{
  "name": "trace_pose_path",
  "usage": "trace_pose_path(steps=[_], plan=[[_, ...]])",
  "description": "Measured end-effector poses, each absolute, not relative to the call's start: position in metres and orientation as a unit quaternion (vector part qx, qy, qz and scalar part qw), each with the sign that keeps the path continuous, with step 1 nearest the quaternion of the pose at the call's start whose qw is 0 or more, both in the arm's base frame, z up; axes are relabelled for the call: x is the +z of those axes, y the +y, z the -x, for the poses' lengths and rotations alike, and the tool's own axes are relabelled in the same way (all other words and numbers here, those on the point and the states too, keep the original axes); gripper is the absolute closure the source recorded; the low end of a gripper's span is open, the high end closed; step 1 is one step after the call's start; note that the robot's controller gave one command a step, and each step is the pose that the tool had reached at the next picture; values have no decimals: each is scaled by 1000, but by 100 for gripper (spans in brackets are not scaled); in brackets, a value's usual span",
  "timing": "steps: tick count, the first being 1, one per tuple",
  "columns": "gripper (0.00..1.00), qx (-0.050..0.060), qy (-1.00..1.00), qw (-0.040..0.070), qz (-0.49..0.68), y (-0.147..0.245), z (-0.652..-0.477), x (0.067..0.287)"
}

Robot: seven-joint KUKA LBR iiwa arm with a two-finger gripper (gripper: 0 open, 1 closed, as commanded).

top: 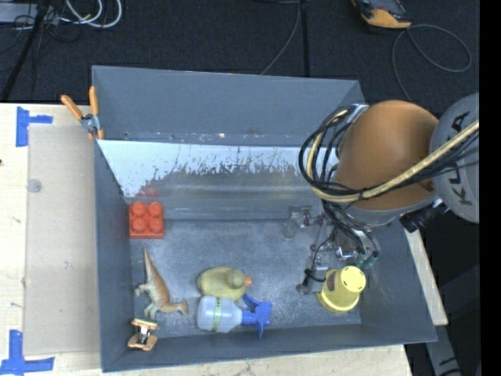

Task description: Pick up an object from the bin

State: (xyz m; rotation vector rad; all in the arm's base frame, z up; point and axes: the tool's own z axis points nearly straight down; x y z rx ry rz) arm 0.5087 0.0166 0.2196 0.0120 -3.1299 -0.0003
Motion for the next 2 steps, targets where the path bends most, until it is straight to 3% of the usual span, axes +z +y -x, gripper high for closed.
trace_pose_path(steps=[1,2], plan=[[0,0,-1000,1,-3,16,-510,224],[0,0,-998,2,-58,33,-506,183]])
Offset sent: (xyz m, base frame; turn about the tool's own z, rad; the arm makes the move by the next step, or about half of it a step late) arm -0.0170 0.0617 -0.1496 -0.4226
